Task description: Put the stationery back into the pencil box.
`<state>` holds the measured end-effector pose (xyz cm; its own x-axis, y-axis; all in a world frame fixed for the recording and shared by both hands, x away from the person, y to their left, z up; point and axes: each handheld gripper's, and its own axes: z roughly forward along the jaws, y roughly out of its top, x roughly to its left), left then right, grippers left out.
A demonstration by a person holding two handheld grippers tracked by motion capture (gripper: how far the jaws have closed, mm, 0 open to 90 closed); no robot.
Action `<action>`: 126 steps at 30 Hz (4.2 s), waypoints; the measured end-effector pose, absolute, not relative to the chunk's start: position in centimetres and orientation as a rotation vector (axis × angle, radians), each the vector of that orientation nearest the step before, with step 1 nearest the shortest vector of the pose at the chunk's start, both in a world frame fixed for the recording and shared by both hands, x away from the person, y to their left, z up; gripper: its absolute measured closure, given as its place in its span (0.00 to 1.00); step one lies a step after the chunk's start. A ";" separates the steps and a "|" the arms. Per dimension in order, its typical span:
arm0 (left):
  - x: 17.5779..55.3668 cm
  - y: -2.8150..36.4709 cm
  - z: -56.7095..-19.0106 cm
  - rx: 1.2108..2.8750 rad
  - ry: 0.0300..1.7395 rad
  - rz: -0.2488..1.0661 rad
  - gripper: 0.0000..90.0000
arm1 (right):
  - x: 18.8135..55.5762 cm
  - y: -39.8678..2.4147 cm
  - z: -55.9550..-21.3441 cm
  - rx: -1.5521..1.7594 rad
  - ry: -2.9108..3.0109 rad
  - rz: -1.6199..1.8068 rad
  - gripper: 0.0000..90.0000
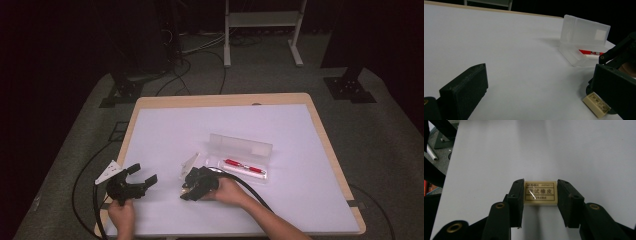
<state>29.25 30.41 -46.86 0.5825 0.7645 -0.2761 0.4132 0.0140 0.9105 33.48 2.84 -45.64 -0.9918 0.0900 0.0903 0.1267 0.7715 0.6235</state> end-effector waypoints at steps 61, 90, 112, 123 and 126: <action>29.2 30.4 -46.9 1.614 1.015 0.364 0.00 | 35.2 -3.2 -41.0 -0.270 -2.973 -1.080 0.64; 29.2 30.4 -46.9 1.614 1.008 0.361 0.00 | 37.8 -4.9 -40.9 -0.388 -2.988 -1.096 0.64; 29.2 30.4 -46.9 1.614 1.009 0.358 0.00 | 39.8 -5.1 -42.8 -0.460 -2.994 -1.070 0.64; 29.2 30.4 -46.9 1.616 1.008 0.358 0.00 | 40.6 -5.2 -43.5 -0.496 -2.984 -1.075 0.64; 29.2 30.4 -46.9 1.616 1.009 0.358 0.00 | 40.6 -5.2 -43.6 -0.498 -2.987 -1.067 0.64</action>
